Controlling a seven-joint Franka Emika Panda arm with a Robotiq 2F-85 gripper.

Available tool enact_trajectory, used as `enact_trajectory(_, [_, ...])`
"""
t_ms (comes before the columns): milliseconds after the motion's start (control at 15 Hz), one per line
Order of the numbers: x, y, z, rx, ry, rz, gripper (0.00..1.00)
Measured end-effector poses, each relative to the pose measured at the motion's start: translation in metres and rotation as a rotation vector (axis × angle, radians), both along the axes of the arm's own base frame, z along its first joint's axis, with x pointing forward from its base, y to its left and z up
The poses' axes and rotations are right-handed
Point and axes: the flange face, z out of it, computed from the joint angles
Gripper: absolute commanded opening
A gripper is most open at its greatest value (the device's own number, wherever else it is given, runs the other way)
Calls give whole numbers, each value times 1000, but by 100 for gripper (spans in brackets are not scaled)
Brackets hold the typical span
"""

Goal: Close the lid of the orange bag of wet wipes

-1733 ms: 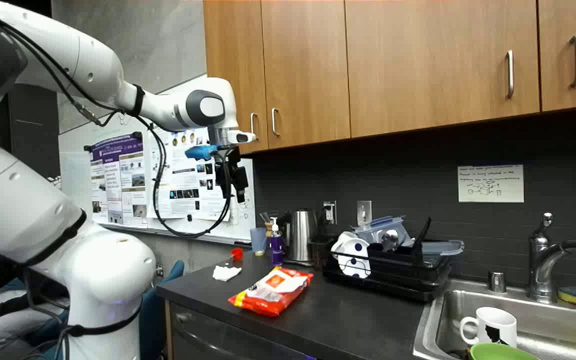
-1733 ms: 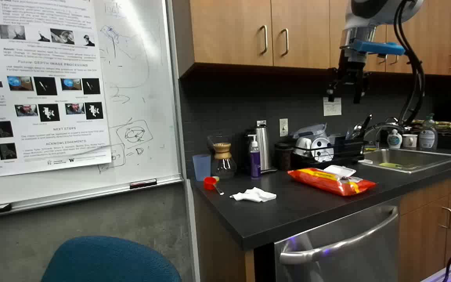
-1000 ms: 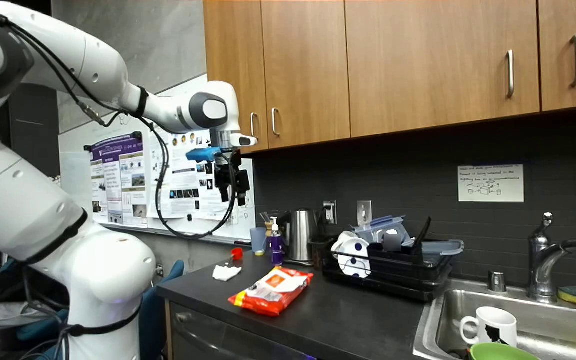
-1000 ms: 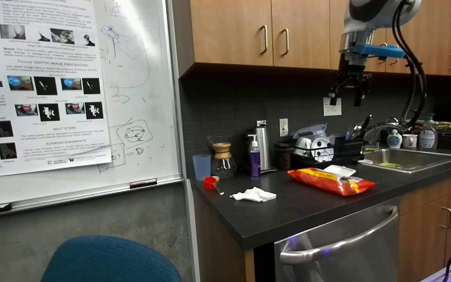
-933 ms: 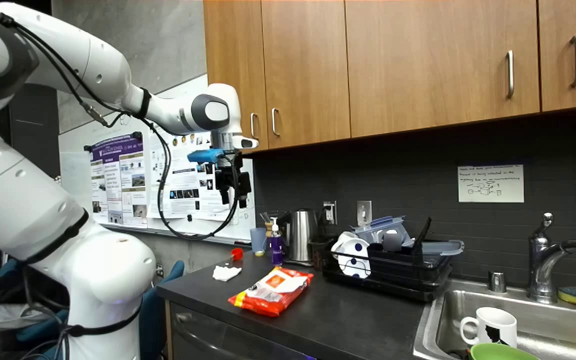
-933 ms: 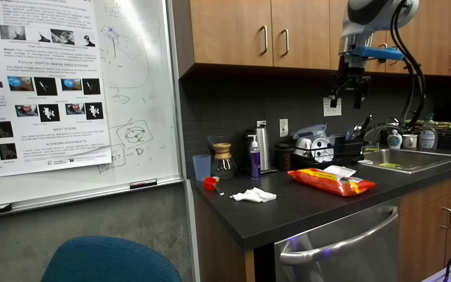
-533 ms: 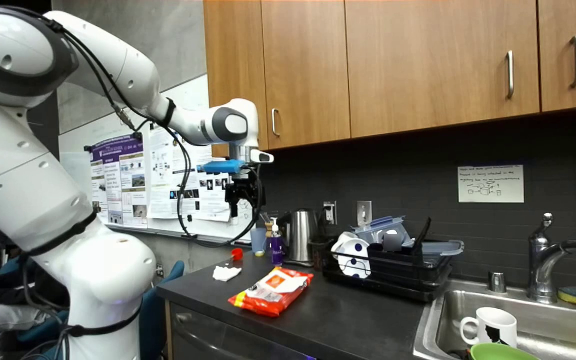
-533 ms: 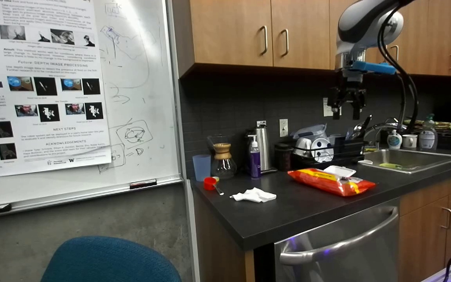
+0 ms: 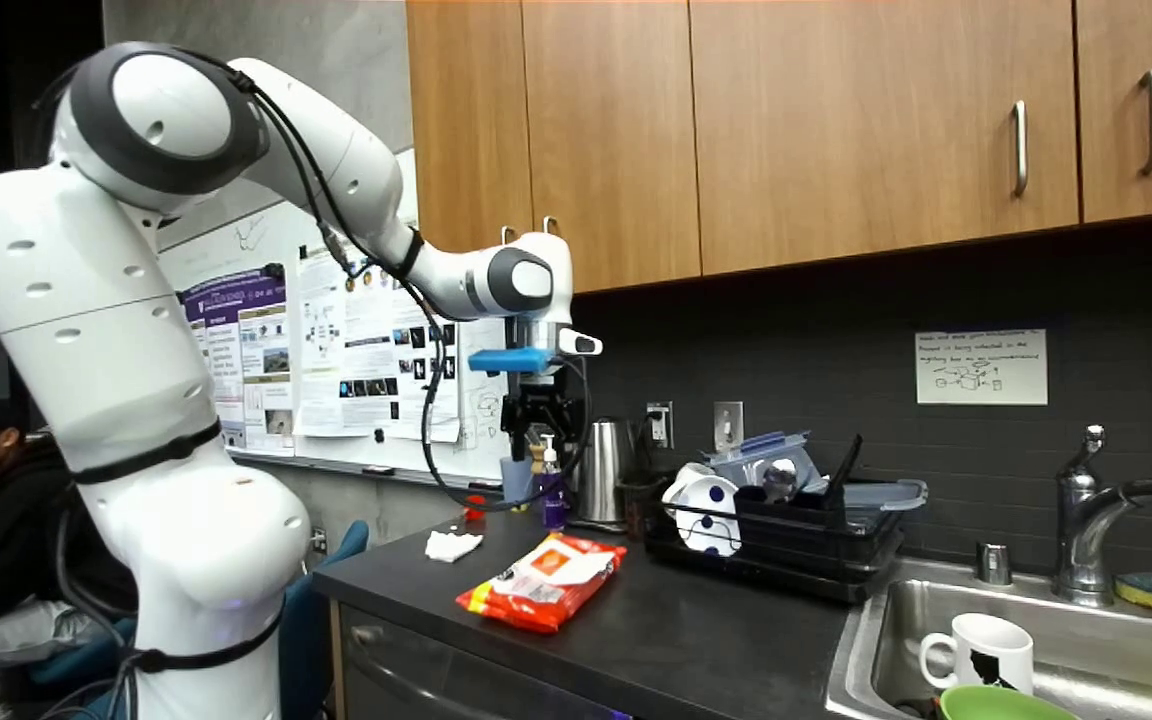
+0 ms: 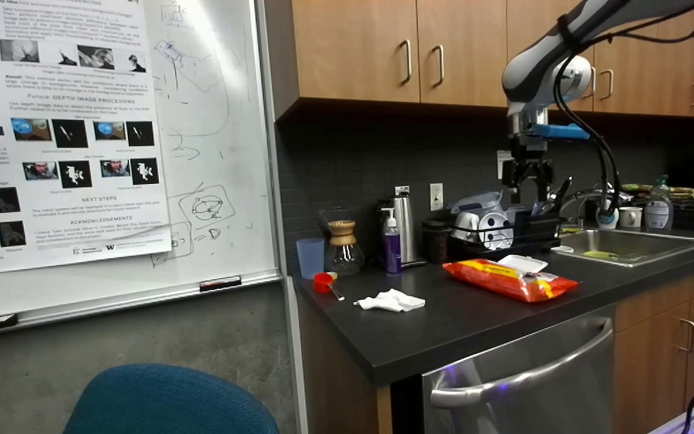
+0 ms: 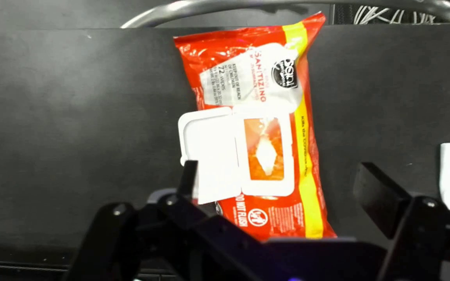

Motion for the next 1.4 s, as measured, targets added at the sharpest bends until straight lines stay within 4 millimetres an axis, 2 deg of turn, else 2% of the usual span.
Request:
enact_trajectory(333, [38, -26, -22, -15, 20, 10, 100])
enact_trajectory(600, [59, -38, -27, -19, 37, -4, 100])
enact_trajectory(1067, [62, -38, -30, -18, 46, -8, 100])
enact_trajectory(1400, [68, -54, -58, -18, 75, -41, 100])
